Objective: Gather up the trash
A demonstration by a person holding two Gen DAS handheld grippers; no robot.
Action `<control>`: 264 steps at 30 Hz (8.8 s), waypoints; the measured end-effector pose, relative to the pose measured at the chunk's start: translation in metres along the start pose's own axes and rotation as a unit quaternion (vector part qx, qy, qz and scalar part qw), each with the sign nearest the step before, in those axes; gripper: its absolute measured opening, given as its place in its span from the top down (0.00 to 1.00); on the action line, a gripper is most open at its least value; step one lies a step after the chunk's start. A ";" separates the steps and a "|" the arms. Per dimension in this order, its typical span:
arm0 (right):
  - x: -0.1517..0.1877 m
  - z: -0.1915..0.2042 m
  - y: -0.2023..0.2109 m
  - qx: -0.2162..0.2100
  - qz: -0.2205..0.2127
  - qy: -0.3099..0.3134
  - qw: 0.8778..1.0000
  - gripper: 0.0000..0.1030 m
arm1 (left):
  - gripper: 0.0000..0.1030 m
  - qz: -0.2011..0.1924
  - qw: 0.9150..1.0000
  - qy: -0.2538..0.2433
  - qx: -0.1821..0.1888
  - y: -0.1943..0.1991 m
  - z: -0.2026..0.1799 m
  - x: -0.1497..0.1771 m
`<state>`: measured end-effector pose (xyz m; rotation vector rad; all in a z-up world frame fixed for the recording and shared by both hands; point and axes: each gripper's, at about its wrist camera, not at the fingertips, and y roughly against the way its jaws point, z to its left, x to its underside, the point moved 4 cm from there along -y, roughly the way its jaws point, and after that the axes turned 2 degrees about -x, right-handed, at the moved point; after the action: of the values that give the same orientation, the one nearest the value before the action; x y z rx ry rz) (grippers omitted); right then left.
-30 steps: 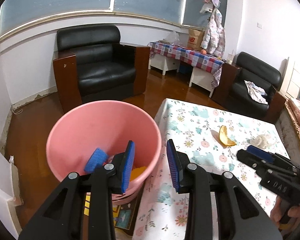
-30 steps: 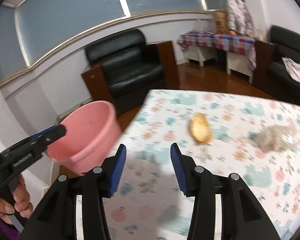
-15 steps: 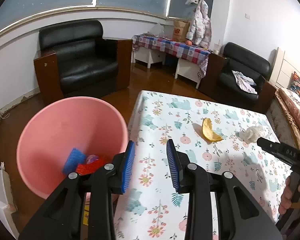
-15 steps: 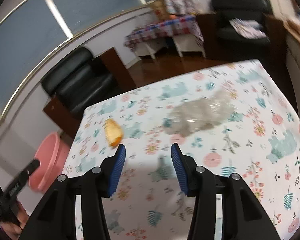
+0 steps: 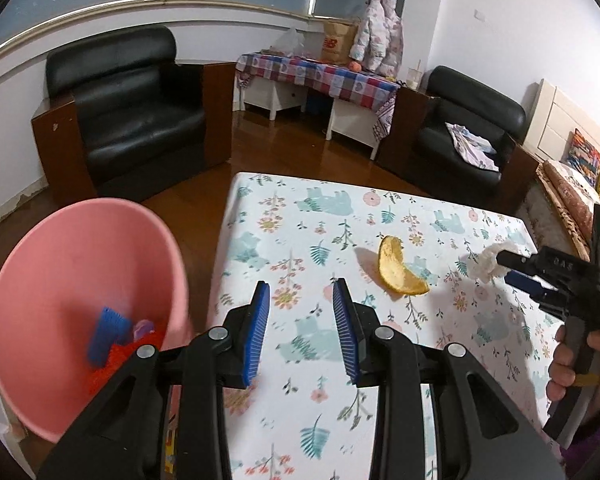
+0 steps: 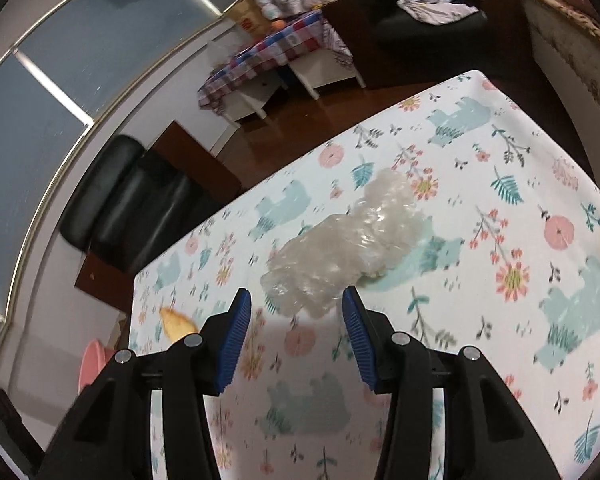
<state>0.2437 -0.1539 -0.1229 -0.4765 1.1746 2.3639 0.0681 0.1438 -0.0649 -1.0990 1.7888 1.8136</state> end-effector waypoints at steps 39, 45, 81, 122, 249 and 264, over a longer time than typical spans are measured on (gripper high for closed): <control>-0.007 0.003 0.007 0.023 -0.035 0.091 0.995 0.66 | 0.98 0.063 0.994 -0.073 0.043 -0.088 -0.097 -0.001; 0.008 0.013 0.033 0.017 -0.037 0.112 0.993 0.66 | 0.98 0.051 0.995 -0.070 0.052 -0.062 -0.100 0.004; 0.134 0.123 0.186 -0.039 -0.089 0.266 0.959 0.66 | 0.98 -0.112 0.991 -0.060 0.034 0.151 -0.081 0.030; 0.175 0.287 0.047 -0.190 0.006 0.355 0.915 0.66 | 0.98 -0.119 0.982 0.050 -0.135 0.136 0.097 0.010; 0.161 0.170 0.103 -0.101 -0.028 0.338 0.935 0.15 | 0.55 -0.067 0.985 0.032 -0.155 0.124 0.002 0.037; 0.156 0.157 0.110 -0.099 -0.030 0.329 0.939 0.15 | 0.55 -0.071 0.984 0.017 -0.164 0.124 -0.009 0.036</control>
<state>0.0380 -0.0468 -0.0374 -1.4342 1.1513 2.3422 -0.0430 0.1096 -0.0069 -1.3464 1.4175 2.0597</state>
